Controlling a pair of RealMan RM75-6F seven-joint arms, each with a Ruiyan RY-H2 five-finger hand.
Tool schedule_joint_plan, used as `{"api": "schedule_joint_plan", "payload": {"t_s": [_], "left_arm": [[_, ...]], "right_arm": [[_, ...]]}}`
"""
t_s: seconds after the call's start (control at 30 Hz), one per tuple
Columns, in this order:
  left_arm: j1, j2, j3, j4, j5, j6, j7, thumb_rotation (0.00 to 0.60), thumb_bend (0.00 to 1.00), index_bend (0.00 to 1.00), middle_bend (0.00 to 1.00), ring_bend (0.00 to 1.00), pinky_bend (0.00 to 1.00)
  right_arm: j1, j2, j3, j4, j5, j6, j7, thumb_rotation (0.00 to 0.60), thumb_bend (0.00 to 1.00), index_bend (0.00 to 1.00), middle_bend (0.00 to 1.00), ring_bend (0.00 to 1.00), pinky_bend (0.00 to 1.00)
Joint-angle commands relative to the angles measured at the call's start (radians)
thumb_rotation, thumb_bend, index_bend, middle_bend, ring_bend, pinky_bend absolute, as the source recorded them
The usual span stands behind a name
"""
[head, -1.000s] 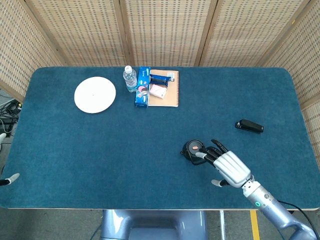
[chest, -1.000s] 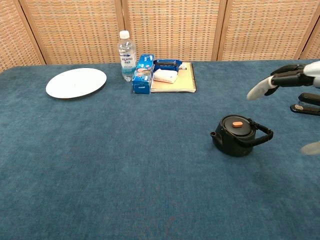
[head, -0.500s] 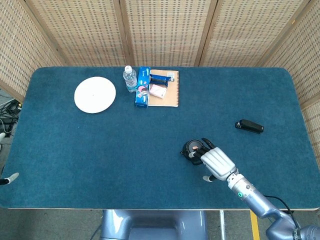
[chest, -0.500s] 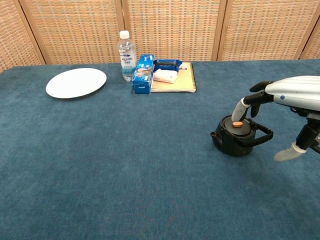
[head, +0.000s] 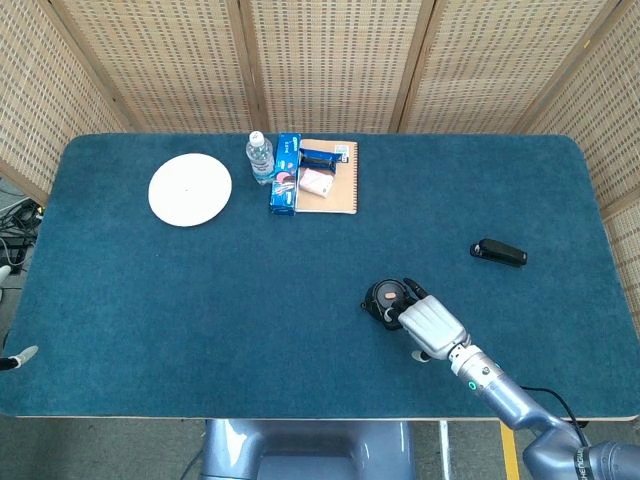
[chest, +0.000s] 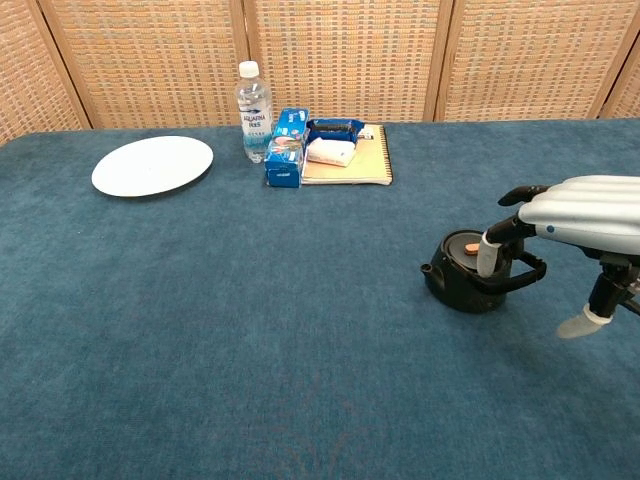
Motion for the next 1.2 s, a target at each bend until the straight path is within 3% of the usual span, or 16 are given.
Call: {"api": "schedule_joint_plan", "payload": {"t_s": [0.03,0.4,1.2], "left_arm": [[0.000,0.000,0.000,0.000,0.000,0.000,-0.001,0.600,0.00,0.00,0.00,0.00,0.00],[0.001,0.001,0.000,-0.002,0.004,0.004,-0.002,0.600,0.00,0.00,0.00,0.00,0.00],[0.002,0.004,-0.003,0.007,0.002,0.003,-0.026,0.600,0.00,0.00,0.00,0.00,0.00]], "right_arm": [[0.004,0.004,-0.003,-0.001,0.009,-0.002,-0.010,0.600,0.00,0.37,0.42,0.37,0.00],[0.014,0.009,-0.025,-0.016,-0.002,0.000,-0.026,0.600,0.00,0.39,0.44,0.38,0.00],[0.072,-0.018,-0.048,-0.006,0.080,-0.075,-0.127,0.600,0.00,0.44,0.48,0.41,0.00]]}}
